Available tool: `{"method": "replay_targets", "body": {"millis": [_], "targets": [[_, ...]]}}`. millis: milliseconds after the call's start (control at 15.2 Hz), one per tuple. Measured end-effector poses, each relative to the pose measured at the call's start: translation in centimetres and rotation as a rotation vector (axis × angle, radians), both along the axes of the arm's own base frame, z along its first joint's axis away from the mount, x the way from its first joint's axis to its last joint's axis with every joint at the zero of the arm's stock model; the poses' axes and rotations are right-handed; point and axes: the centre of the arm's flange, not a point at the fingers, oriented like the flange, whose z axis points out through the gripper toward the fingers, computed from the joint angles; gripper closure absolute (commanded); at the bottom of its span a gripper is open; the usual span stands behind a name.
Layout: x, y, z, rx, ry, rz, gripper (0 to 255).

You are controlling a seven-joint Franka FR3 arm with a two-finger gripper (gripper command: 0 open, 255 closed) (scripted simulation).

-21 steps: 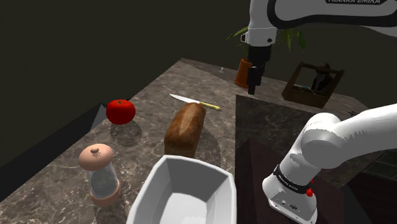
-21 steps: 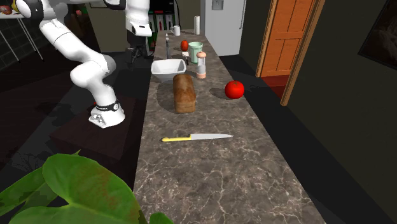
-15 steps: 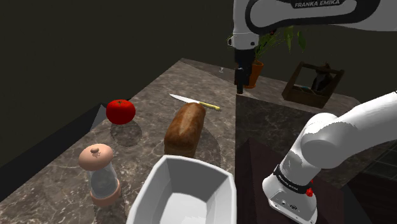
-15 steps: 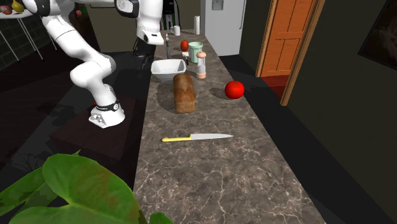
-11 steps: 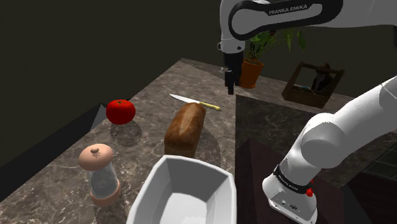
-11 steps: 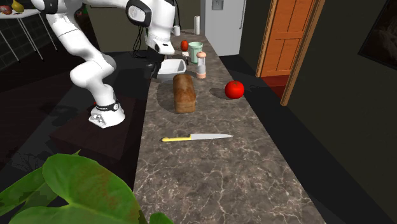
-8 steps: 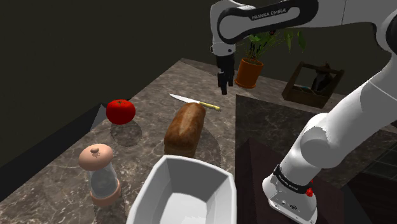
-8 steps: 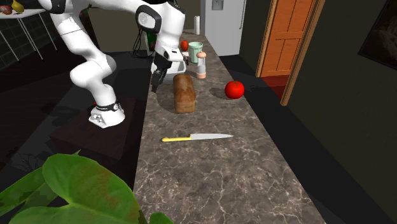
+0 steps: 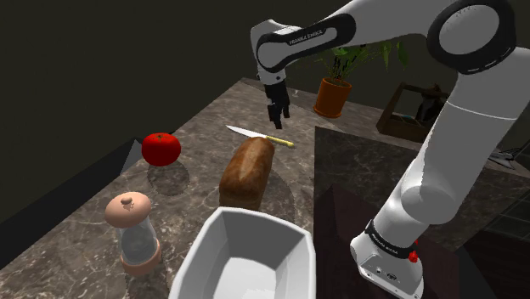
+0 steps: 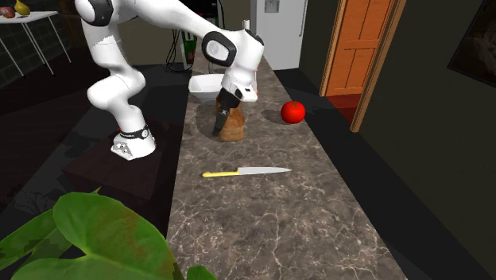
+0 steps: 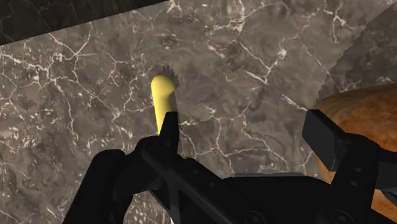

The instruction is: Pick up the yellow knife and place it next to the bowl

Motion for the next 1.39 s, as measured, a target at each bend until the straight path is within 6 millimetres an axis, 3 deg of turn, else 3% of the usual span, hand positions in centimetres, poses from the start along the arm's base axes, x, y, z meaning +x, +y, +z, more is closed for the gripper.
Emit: {"method": "replay_targets", "body": {"millis": [792, 1386], "targets": [[13.0, -1.5, -10.1, -0.048, 0.104, 0.082, 0], [12.1, -2.7, -13.8, -0.051, 0.109, 0.086, 0]]}}
